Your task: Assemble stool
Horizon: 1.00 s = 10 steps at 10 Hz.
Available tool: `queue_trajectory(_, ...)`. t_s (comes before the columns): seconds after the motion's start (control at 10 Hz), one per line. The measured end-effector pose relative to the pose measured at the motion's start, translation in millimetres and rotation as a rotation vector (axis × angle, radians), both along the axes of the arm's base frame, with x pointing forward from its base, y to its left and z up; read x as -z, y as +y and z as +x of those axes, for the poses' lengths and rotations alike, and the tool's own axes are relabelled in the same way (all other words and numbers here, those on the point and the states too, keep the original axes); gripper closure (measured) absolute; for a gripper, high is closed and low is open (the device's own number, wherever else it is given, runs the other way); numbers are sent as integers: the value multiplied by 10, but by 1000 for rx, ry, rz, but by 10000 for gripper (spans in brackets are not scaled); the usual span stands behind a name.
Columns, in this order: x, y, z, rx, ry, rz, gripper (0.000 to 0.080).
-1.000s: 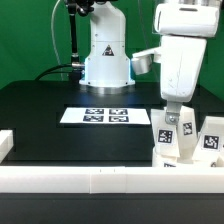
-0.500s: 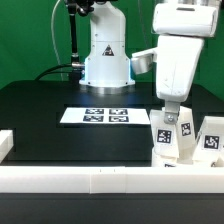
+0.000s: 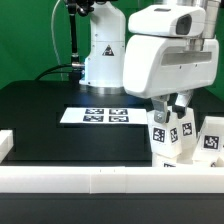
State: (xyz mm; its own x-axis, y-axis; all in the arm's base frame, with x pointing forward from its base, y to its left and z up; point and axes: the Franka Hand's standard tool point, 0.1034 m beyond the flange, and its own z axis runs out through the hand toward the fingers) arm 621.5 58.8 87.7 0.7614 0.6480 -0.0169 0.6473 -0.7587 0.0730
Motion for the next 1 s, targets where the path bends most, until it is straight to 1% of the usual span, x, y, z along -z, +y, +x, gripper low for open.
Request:
queue_trajectory(0.4, 3, 2, -2, 284, -18, 10, 464)
queue_trajectory(0.5, 7, -1, -6, 380, -24, 18, 464)
queue_trajectory(1.0, 16, 15, -6, 1035, -52, 79, 464)
